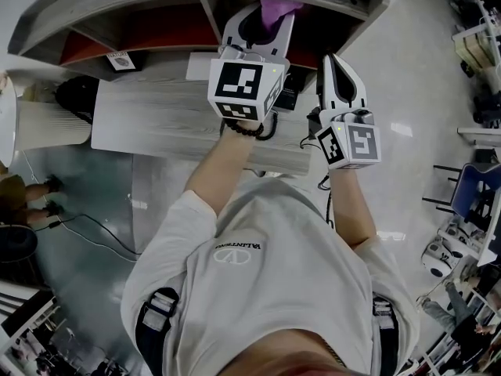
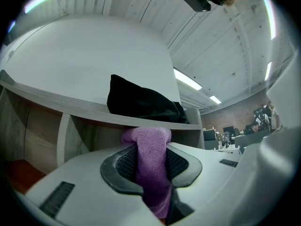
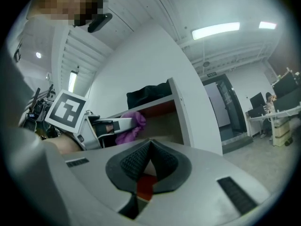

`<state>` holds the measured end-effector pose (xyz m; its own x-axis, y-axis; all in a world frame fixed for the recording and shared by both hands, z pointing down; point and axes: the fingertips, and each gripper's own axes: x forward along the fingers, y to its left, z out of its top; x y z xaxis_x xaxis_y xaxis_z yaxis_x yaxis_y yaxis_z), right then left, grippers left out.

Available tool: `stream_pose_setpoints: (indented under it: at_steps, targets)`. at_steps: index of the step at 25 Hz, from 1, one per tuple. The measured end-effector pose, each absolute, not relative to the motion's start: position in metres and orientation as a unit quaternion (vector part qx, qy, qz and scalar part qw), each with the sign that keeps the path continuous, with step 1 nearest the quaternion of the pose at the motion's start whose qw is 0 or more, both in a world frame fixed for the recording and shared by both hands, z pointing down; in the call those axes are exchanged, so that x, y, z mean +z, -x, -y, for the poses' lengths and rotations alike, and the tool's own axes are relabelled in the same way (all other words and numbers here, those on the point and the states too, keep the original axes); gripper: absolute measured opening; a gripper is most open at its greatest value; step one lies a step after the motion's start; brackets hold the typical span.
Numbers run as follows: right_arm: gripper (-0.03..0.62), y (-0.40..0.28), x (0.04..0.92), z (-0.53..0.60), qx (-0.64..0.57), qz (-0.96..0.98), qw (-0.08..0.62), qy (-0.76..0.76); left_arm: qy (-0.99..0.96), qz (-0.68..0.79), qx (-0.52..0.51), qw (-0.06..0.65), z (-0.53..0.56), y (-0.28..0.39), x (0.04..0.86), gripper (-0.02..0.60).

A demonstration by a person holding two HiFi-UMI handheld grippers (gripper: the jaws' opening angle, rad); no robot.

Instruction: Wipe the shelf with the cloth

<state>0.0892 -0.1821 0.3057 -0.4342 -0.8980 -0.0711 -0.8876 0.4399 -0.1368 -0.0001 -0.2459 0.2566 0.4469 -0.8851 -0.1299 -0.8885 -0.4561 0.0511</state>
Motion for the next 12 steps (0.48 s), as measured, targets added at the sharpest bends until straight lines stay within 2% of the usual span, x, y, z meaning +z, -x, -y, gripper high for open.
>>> stream_pose_setpoints:
  at_steps: [12]
  targets:
    - [0.002,-0.071,0.315,0.184,-0.048,-0.853,0.057,0.517,0.831,-0.551,0.077,0.009,0.252,0.041,0.257,0.106]
